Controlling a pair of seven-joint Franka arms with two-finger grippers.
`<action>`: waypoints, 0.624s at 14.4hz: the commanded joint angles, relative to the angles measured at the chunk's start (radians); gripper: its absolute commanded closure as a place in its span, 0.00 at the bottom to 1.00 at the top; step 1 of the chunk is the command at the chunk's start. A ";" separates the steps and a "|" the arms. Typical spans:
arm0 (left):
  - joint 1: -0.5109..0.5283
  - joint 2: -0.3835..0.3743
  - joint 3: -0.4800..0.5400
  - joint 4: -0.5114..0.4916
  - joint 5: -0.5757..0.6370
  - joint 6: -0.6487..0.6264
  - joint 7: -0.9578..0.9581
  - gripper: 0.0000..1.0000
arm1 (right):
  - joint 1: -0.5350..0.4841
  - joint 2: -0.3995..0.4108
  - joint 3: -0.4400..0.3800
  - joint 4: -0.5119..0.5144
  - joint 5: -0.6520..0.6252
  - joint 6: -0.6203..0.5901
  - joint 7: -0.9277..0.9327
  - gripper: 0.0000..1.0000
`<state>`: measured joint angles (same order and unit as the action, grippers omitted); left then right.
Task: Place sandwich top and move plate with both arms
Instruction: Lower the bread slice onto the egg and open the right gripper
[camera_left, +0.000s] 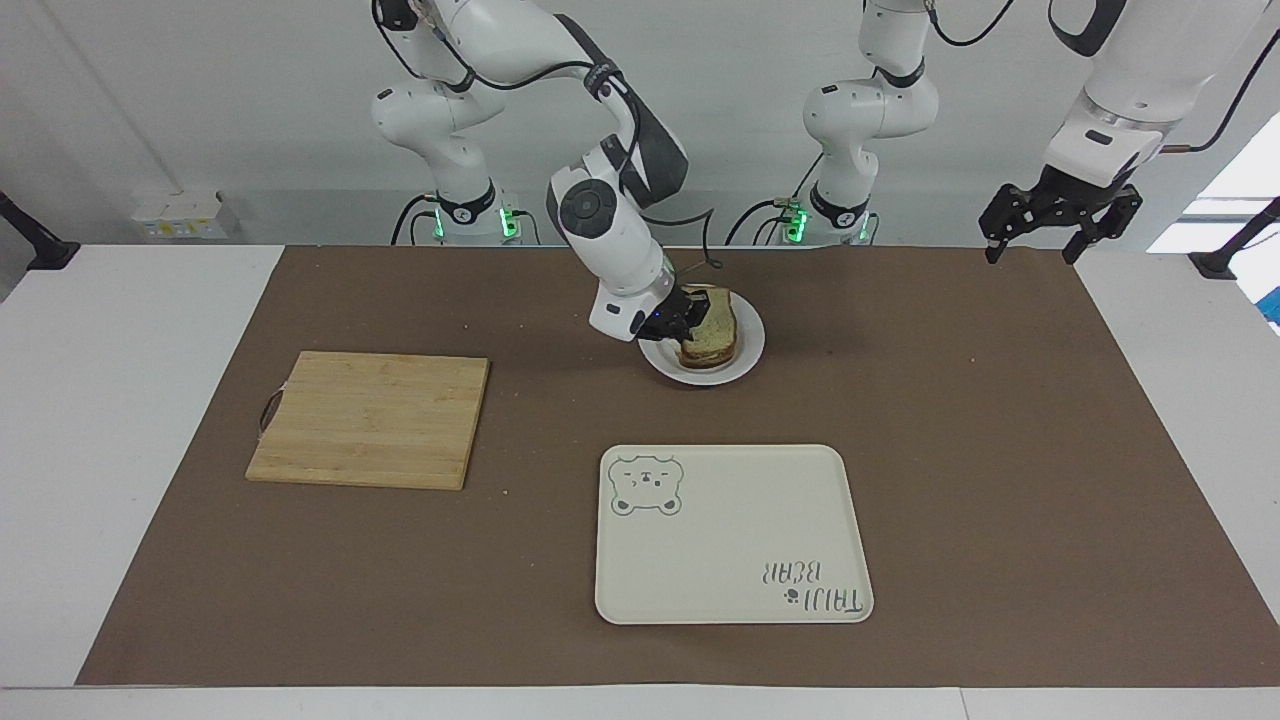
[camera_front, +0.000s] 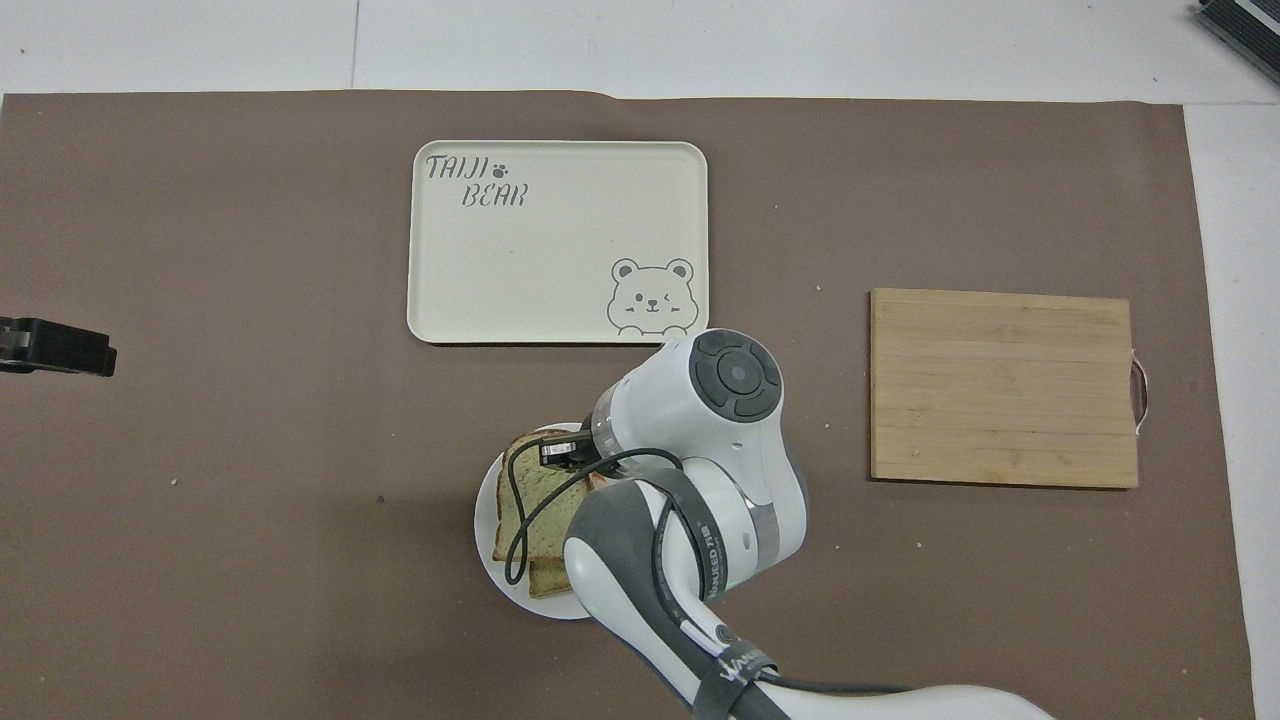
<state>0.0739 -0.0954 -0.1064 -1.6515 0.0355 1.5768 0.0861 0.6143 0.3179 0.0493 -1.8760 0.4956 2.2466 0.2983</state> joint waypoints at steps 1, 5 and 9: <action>0.017 -0.024 -0.010 -0.024 0.014 0.011 -0.005 0.00 | -0.005 -0.008 0.000 -0.032 0.031 0.016 0.021 1.00; 0.017 -0.024 -0.010 -0.024 0.014 0.011 -0.005 0.00 | -0.011 -0.023 -0.002 -0.084 0.029 0.013 -0.082 1.00; 0.017 -0.024 -0.010 -0.024 0.014 0.011 -0.005 0.00 | -0.010 -0.008 -0.002 -0.086 0.029 0.037 -0.120 1.00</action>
<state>0.0739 -0.0954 -0.1063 -1.6515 0.0355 1.5768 0.0861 0.6121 0.3242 0.0434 -1.9387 0.4956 2.2607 0.2335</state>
